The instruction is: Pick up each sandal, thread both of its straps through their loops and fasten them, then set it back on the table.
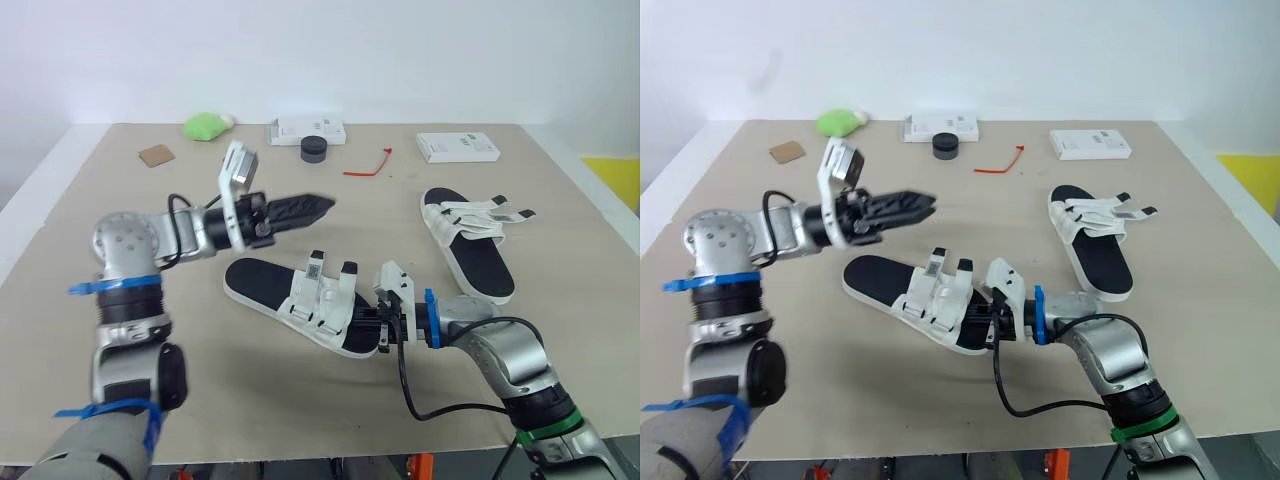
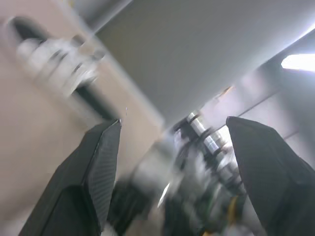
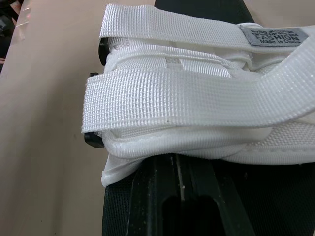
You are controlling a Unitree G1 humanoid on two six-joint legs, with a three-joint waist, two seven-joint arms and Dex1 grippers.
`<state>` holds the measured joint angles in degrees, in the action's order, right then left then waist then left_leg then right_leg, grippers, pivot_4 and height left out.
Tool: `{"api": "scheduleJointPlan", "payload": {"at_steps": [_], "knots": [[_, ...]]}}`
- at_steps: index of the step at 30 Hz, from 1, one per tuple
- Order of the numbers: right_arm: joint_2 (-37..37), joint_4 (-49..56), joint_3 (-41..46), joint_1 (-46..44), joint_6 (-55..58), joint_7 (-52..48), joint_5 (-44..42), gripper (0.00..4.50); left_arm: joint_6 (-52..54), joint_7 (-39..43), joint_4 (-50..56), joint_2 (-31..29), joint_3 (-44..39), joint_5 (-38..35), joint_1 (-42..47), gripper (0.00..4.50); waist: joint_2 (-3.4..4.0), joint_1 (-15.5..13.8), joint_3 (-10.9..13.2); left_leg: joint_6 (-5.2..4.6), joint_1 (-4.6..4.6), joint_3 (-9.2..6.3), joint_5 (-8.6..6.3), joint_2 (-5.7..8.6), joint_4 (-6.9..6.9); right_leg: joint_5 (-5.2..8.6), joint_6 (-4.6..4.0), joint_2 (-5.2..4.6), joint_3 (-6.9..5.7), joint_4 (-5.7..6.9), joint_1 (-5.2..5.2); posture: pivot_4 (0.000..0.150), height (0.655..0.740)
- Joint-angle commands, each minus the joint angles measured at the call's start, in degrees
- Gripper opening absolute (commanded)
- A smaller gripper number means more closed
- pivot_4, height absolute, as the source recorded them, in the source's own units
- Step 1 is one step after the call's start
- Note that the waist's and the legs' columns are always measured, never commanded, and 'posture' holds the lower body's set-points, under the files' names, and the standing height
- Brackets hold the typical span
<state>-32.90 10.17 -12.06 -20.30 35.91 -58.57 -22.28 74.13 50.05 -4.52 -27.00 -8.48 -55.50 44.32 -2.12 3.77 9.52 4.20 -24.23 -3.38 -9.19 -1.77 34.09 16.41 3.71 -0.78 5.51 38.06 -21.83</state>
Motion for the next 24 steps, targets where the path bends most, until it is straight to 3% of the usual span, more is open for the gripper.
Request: {"api": "scheduleJointPlan", "payload": {"at_steps": [1, 4, 9, 14, 21, 24], "knots": [[-1.6, -2.38, -0.09, 0.78, 1.81, -0.08, 0.59, 0.0, -15.51, 16.75, 2.76, -6.11, 8.77, 8.51, -3.15, 3.53, 0.02, -0.08, 0.02, 0.02, 0.0, 0.01, 0.02, 0.01, 0.0, -0.03, -0.05, -0.02, 0.01, -0.01, 0.01, 0.15, 0.74], [-3.45, -0.99, 2.22, 0.19, 2.61, -1.15, -1.13, 0.0, -24.31, 24.11, 1.03, -9.48, 11.65, 12.91, -5.29, 3.53, -0.08, -1.09, 0.16, -0.05, -0.05, 0.04, 0.07, 0.02, 0.08, 0.07, -0.29, -0.08, -0.03, -0.01, -0.03, 0.15, 0.74], [-7.33, 0.92, 5.44, -0.82, 3.59, -1.85, -3.06, 0.0, -32.78, 29.13, 1.12, -10.84, 14.13, 17.68, -9.12, 3.53, 0.05, -1.46, 0.3, -0.16, -0.27, 0.08, 0.06, 0.2, 0.18, 0.14, -0.21, -0.35, -0.05, -0.03, -0.13, 0.15, 0.74], [-11.4, 3.65, 9.57, -2.0, 4.99, -2.07, -5.21, 0.0, -36.77, 30.74, 3.49, -10.74, 15.38, 19.75, -12.86, 3.53, 0.26, -1.4, 0.53, -0.38, -0.84, 0.04, -0.07, 0.19, 0.31, -0.03, -0.03, -0.3, -0.09, 0.0, -0.64, 0.15, 0.74], [-13.73, 9.27, 13.34, 0.33, 9.73, -2.81, -10.73, 0.0, -43.17, 29.36, 4.26, -7.64, 17.07, 23.23, -15.63, 3.53, 0.51, -1.25, 0.78, -0.55, -0.85, 0.01, -0.18, 0.12, 0.32, -0.02, -0.31, -0.19, -0.12, 0.06, -0.67, 0.15, 0.74], [-17.45, 8.45, 16.67, 4.03, 7.72, -3.39, -9.3, 0.0, -47.72, 28.44, 4.27, -5.78, 18.64, 26.33, -16.37, 3.53, 0.51, -1.54, 0.8, -0.56, -0.87, 0.0, -0.18, 0.14, 0.37, -0.04, -0.29, -0.2, -0.13, 0.06, -0.64, 0.15, 0.74]]}}
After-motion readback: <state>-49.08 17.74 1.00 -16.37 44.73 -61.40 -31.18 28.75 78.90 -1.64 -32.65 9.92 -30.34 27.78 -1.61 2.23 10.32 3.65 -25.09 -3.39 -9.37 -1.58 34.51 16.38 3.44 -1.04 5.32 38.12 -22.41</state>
